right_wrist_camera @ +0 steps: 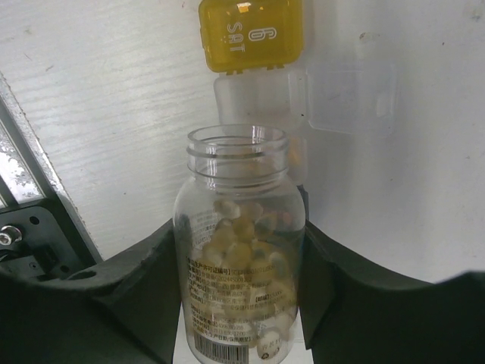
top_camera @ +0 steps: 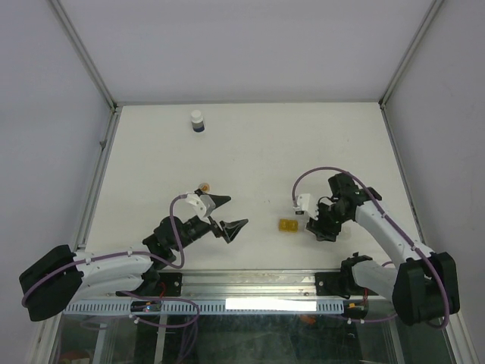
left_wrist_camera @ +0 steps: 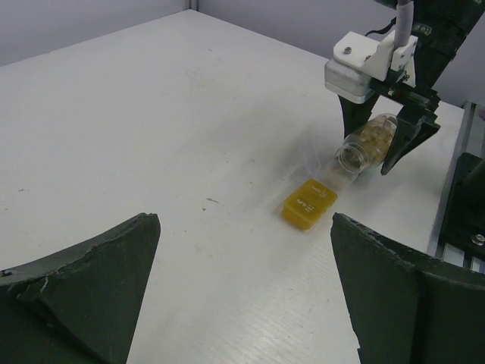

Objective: Sort the pills into containers

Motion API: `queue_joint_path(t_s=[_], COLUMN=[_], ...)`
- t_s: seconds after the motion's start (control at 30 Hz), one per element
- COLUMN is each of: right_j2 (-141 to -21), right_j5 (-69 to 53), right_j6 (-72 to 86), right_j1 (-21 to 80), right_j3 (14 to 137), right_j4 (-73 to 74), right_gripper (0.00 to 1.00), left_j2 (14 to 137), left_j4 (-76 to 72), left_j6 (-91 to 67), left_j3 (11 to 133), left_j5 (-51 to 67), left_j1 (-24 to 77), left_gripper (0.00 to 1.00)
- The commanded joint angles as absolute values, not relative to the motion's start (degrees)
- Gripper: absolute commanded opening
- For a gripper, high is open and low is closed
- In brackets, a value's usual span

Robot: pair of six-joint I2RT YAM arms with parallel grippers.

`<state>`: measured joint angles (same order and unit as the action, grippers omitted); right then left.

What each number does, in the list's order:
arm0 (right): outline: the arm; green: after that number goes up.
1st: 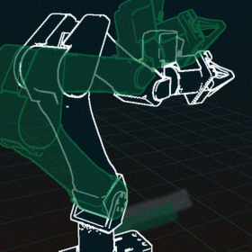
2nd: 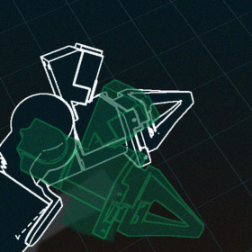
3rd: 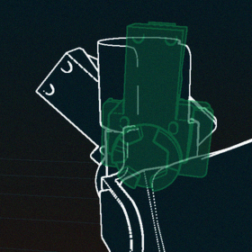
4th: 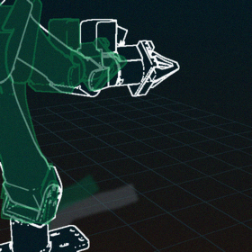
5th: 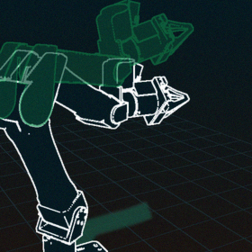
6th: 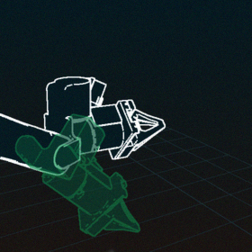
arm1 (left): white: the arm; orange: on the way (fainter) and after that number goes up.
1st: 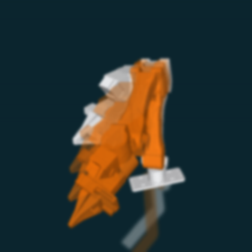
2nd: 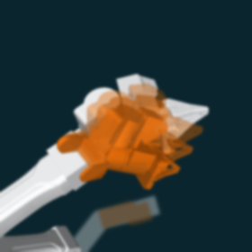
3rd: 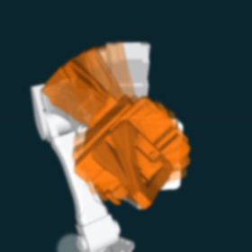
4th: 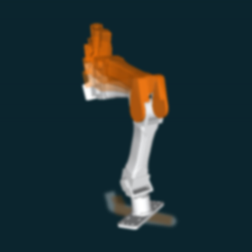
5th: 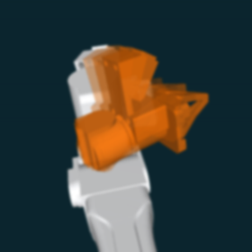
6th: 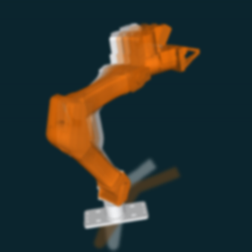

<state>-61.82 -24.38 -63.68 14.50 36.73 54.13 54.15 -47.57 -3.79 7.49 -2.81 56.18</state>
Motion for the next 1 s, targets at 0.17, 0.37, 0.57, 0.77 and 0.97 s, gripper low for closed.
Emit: queue_joint_path(t_s=[0.17, 0.37, 0.57, 0.77, 0.97], right_j2=[-63.4, -64.4, -65.2, -66.0, -66.9], right_j5=[-19.0, -17.4, -15.1, -13.5, -11.9], right_j6=[-60.7, -59.6, -58.2, -57.0, -56.0], right_j1=[17.3, 18.5, 20.0, 21.4, 22.9], right_j3=[39.8, 40.4, 41.5, 42.4, 43.0], right_j4=[52.7, 52.8, 53.5, 53.9, 54.0], right_gripper=[0.0, 0.0, 0.0, 0.0, 0.0], left_j2=[52.6, 52.4, 52.0, 51.6, 51.3], left_j4=[-49.0, -48.9, -48.6, -48.4, -48.2], left_j6=[-4.0, -4.0, -3.9, -3.9, -4.0], left_j3=[7.0, 7.0, 7.0, 6.7, 6.4], left_j5=[-3.8, -3.8, -3.9, -4.1, -4.1], left_j1=[56.1, 56.1, 56.1, 56.1, 56.1], left_gripper=[0.99, 0.99, 0.99, 0.99, 0.99])
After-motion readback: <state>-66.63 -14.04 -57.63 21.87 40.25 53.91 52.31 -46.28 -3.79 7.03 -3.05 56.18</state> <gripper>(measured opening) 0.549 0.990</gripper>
